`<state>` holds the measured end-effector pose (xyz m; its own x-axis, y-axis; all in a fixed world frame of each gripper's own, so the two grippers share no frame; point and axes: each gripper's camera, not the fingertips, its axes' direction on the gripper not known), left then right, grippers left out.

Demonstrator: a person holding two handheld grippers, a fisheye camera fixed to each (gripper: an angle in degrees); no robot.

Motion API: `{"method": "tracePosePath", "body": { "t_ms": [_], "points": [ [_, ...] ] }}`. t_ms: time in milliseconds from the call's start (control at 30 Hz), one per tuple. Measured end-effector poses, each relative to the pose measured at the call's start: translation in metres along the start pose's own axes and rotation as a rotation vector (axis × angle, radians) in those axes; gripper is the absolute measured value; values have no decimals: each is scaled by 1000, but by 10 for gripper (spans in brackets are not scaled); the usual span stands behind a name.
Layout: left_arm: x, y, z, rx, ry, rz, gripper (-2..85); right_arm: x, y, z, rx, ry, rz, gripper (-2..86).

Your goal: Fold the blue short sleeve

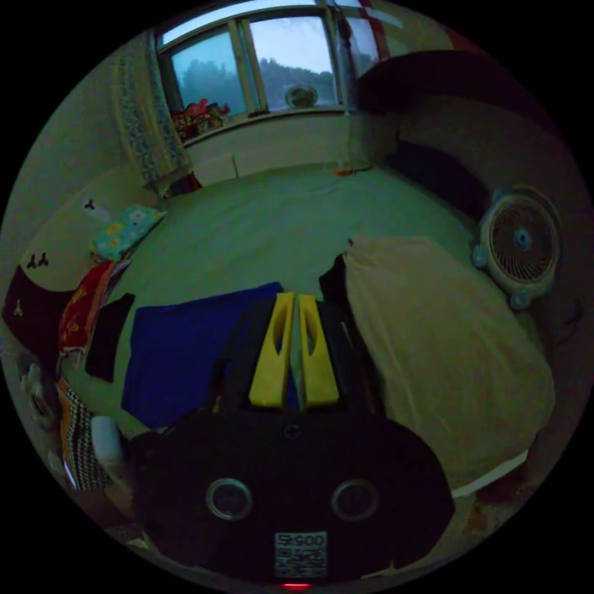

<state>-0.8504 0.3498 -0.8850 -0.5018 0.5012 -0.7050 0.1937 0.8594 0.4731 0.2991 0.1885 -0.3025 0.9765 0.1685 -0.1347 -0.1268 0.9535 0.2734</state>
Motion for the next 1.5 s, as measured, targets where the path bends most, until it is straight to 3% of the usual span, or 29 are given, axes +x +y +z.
{"method": "tracePosePath", "body": {
  "t_ms": [133, 433, 733, 1500],
  "points": [
    [33, -7, 15, 24, -50, 40, 153, 31, -10, 26, 8, 68, 9, -9],
    [84, -29, 64, -15, -74, -37, 165, 54, -41, 83, -21, 17, -63, -13],
    [124, -38, 95, -32, -156, -20, 165, 109, -70, 137, -35, -73, 12, -10],
    [140, -38, 91, -8, -181, -16, 96, 128, -132, 287, -140, 19, -72, -9]
  ]
}}
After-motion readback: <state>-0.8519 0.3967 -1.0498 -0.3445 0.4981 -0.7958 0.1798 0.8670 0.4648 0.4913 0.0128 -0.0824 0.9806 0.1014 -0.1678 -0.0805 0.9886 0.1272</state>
